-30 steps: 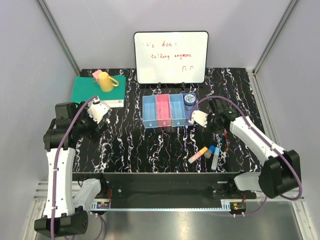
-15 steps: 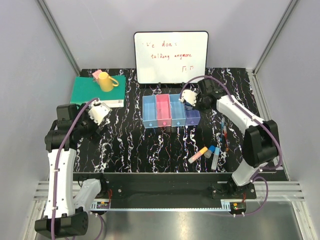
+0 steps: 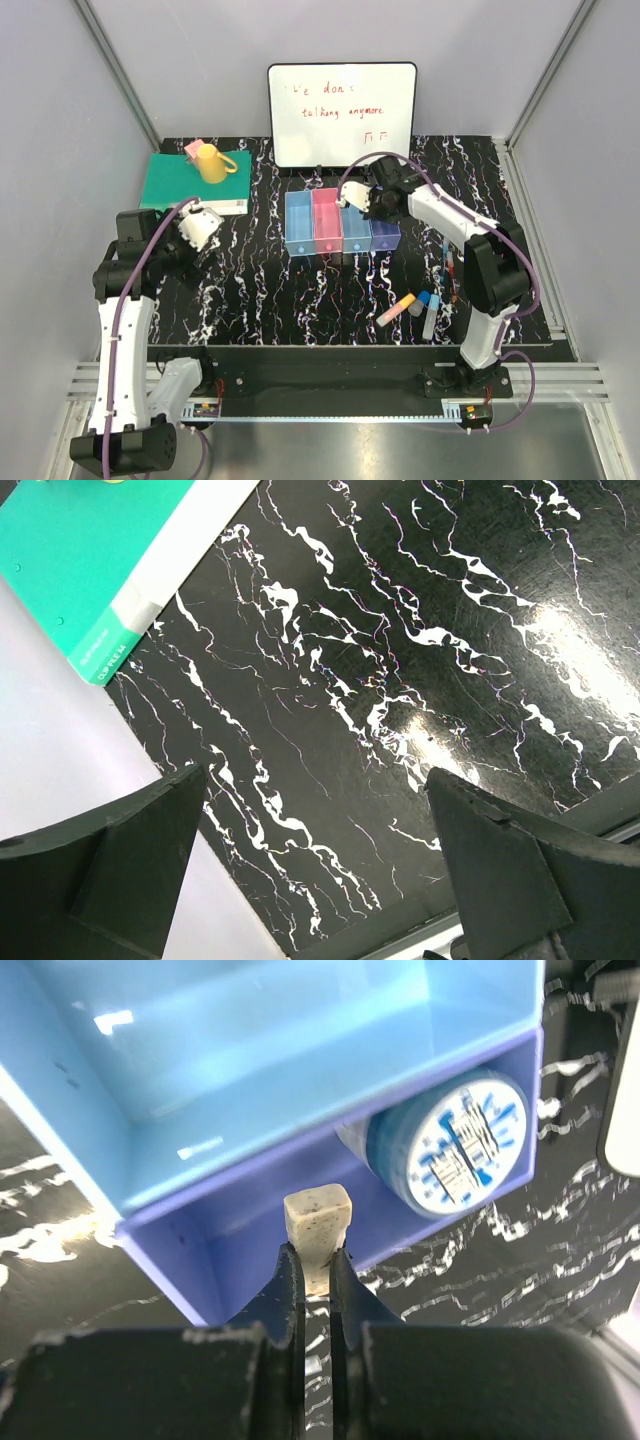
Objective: Sort the stationery into containers
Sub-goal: Place the stationery in the storage box.
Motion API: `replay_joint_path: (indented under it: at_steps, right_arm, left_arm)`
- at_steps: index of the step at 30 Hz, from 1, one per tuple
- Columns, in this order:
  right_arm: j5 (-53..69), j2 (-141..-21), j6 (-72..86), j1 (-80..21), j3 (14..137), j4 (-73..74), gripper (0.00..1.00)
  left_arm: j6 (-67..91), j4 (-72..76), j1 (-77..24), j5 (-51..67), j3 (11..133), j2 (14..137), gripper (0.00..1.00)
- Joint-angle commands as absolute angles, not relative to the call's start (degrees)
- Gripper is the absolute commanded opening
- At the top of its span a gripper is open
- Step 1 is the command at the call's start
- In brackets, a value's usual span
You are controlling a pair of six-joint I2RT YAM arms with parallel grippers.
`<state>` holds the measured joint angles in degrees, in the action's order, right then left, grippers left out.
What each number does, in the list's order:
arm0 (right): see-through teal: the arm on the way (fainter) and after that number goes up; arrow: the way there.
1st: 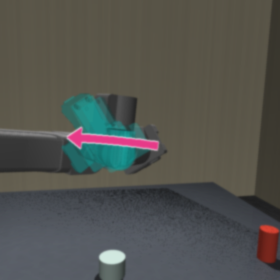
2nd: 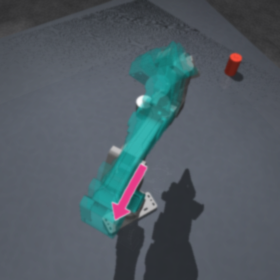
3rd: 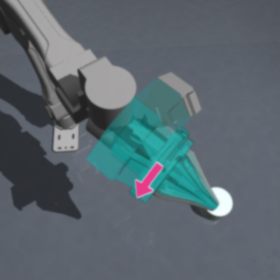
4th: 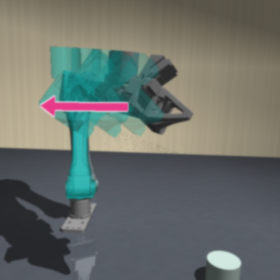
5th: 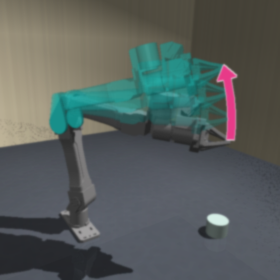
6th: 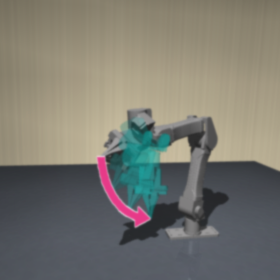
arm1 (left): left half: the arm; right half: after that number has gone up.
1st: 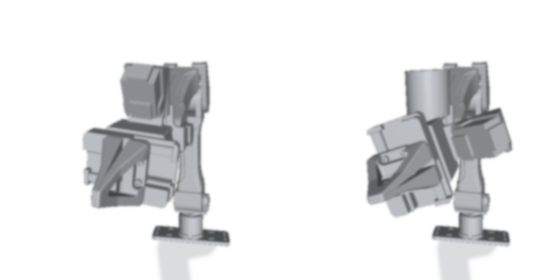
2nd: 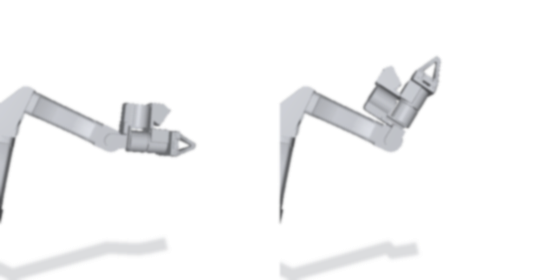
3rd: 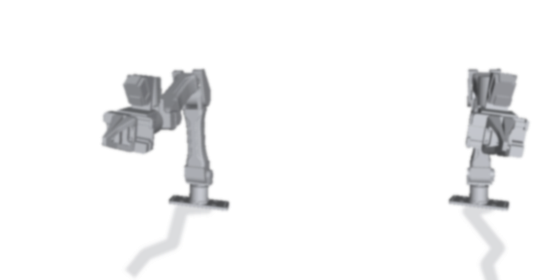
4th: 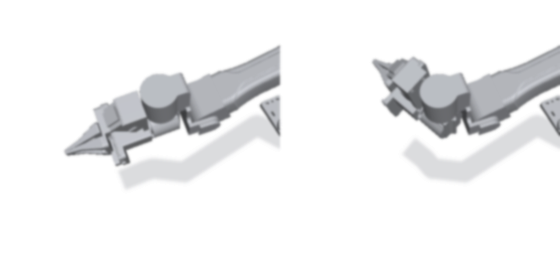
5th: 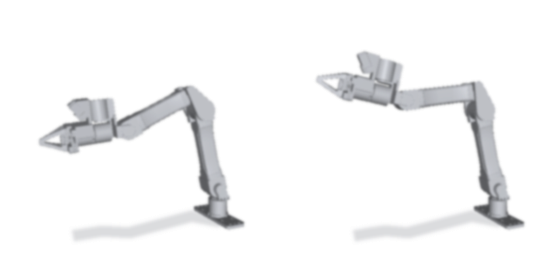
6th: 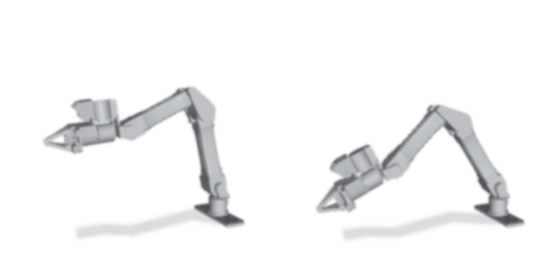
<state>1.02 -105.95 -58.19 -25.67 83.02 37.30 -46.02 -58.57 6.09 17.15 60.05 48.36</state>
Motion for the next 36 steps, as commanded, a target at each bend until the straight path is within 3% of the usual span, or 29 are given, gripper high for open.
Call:
replay_joint_path:
  at_steps: [1, 17, 19, 20, 21, 25, 28, 36]
  right_arm:
    - [1.3, -106.4, -58.8, -27.6, 85.0, 35.9, 0.00]
    - [-0.9, -106.3, -59.9, -27.9, 80.9, 34.1, 0.01]
    - [-1.1, -106.3, -59.8, -27.9, 80.9, 34.0, 0.13]
    - [-1.2, -106.2, -59.8, -27.9, 80.9, 33.8, 0.35]
    - [-1.4, -106.2, -59.9, -27.9, 81.0, 33.6, 0.44]
    - [-2.0, -105.1, -58.0, -27.9, 81.3, 32.4, 0.66]
    - [-2.0, -104.0, -56.0, -27.9, 81.9, 31.6, 0.73]
    - [-5.8, -95.5, -44.5, -27.7, 84.7, 28.2, 0.75]
  left_arm:
    - [-46.0, -56.0, 5.9, 17.0, 59.9, 47.6, 0.99]
    - [-46.1, -56.0, 5.9, 17.2, 59.3, 46.9, 0.99]
    - [-46.1, -56.0, 5.9, 17.1, 59.4, 46.8, 0.99]
    - [-46.1, -55.9, 5.9, 17.1, 59.5, 46.8, 0.99]
    - [-46.1, -56.0, 5.9, 17.1, 59.5, 46.8, 0.99]
    - [-46.1, -56.0, 5.9, 17.1, 59.4, 46.8, 0.99]
    - [-46.1, -56.1, 6.0, 17.6, 59.7, 46.8, 0.99]
    - [-45.4, -57.9, 4.4, 21.5, 61.7, 49.2, 0.99]
